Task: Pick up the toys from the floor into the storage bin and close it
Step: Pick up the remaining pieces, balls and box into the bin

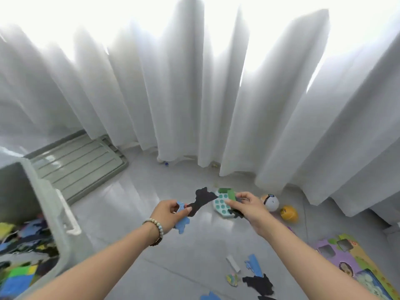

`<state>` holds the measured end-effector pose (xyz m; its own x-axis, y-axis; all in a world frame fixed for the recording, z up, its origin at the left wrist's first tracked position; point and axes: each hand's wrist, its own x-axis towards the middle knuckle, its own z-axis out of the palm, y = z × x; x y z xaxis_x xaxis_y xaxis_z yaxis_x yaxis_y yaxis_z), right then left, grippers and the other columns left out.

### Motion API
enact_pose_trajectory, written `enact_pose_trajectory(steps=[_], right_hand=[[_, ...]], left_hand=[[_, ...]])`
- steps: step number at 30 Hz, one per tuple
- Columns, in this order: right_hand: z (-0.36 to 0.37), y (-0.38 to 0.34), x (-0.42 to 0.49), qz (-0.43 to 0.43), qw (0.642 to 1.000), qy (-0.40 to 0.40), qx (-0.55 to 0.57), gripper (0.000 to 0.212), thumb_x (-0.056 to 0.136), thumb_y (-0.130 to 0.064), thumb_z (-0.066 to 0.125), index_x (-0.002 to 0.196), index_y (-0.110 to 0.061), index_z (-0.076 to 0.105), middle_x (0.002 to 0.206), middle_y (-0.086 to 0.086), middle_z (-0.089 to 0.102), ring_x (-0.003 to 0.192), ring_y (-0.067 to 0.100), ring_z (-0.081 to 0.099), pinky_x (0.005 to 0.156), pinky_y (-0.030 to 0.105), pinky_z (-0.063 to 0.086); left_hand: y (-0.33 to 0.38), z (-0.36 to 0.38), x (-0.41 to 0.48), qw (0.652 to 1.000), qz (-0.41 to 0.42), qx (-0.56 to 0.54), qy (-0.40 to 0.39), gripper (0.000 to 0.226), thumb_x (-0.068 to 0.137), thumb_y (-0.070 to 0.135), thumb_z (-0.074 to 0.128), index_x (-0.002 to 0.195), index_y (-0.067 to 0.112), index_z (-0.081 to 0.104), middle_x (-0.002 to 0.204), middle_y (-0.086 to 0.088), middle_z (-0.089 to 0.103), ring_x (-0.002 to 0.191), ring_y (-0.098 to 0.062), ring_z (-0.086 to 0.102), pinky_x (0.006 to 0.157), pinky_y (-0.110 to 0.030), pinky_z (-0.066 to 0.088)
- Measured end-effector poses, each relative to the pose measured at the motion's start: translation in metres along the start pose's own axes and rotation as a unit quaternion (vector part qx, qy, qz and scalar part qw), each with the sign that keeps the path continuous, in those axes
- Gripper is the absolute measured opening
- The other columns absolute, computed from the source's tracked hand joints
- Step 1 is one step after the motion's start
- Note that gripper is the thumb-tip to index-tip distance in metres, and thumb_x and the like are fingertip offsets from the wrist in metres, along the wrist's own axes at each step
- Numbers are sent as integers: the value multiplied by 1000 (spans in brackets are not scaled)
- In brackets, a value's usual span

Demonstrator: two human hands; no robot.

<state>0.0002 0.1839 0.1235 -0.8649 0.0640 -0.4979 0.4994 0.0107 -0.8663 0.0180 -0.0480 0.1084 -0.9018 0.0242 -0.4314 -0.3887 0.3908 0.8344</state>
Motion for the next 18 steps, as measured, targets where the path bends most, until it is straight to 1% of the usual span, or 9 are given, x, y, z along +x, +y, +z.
enact_pose_trajectory(steps=[2, 5, 7, 10, 12, 14, 15, 17, 18], right_hand=[[55, -34, -20, -36, 998, -57, -17, 29, 75, 0, 75, 85, -9, 49, 73, 8, 61, 45, 10, 58, 42, 16, 44], [149, -60, -55, -48, 986, -151, -50, 33, 72, -1, 77, 86, -8, 48, 71, 11, 61, 50, 19, 58, 41, 22, 43], [212, -59, -77, -38, 977, -196, -77, 35, 72, -1, 78, 89, -7, 48, 72, 12, 62, 50, 19, 59, 42, 22, 44], [300, -42, -105, -13, 959, -256, -122, 36, 71, -7, 80, 92, -8, 50, 82, 14, 63, 53, 14, 59, 44, 18, 42], [350, -27, -118, -8, 949, -272, -158, 36, 68, -15, 83, 90, -12, 54, 93, 12, 62, 64, 12, 56, 48, 16, 41], [389, -11, -126, -9, 948, -266, -177, 36, 68, -21, 83, 89, -13, 55, 94, 7, 60, 70, 11, 53, 55, 18, 40], [405, -4, -127, -6, 949, -264, -172, 37, 68, -23, 83, 91, -13, 57, 93, 6, 60, 71, 13, 52, 58, 20, 40], [428, 5, -128, -3, 954, -259, -153, 36, 70, -25, 82, 95, -12, 60, 91, 5, 61, 68, 13, 50, 61, 24, 43], [435, 8, -127, -7, 955, -258, -147, 35, 73, -24, 80, 99, -11, 61, 92, 4, 62, 71, 13, 53, 64, 24, 46]], left_hand=[[0, -60, -30, 999, -3, -15, 51, 19, 88, 25, 63, 86, 6, 65, 68, -10, 63, 60, -18, 59, 59, -25, 48], [-21, -147, -79, 988, -20, -14, 155, 27, 87, 29, 63, 71, 8, 57, 61, -8, 54, 53, -16, 49, 49, -20, 39], [-46, -197, -110, 973, -27, -19, 230, 36, 86, 30, 64, 62, 8, 48, 53, -5, 43, 49, -16, 38, 45, -21, 30], [-89, -254, -158, 952, -58, -24, 301, 41, 88, 26, 61, 55, 10, 41, 41, 4, 34, 45, -15, 31, 42, -19, 27], [-121, -281, -183, 939, -101, -15, 329, 43, 89, 27, 59, 54, 13, 39, 41, 5, 31, 45, -13, 28, 40, -19, 23], [-154, -300, -195, 928, -140, -9, 345, 45, 90, 33, 58, 57, 11, 36, 49, 1, 29, 47, -14, 28, 47, -26, 22], [-165, -308, -197, 925, -153, -10, 348, 44, 90, 36, 57, 60, 10, 37, 51, -1, 30, 49, -15, 28, 51, -27, 21], [-176, -319, -197, 926, -163, -9, 340, 37, 93, 39, 52, 70, 10, 46, 53, 0, 33, 50, -15, 31, 51, -26, 24], [-177, -323, -196, 929, -159, -20, 334, 32, 94, 38, 49, 80, 10, 55, 57, 0, 42, 54, -14, 38, 52, -25, 29]])
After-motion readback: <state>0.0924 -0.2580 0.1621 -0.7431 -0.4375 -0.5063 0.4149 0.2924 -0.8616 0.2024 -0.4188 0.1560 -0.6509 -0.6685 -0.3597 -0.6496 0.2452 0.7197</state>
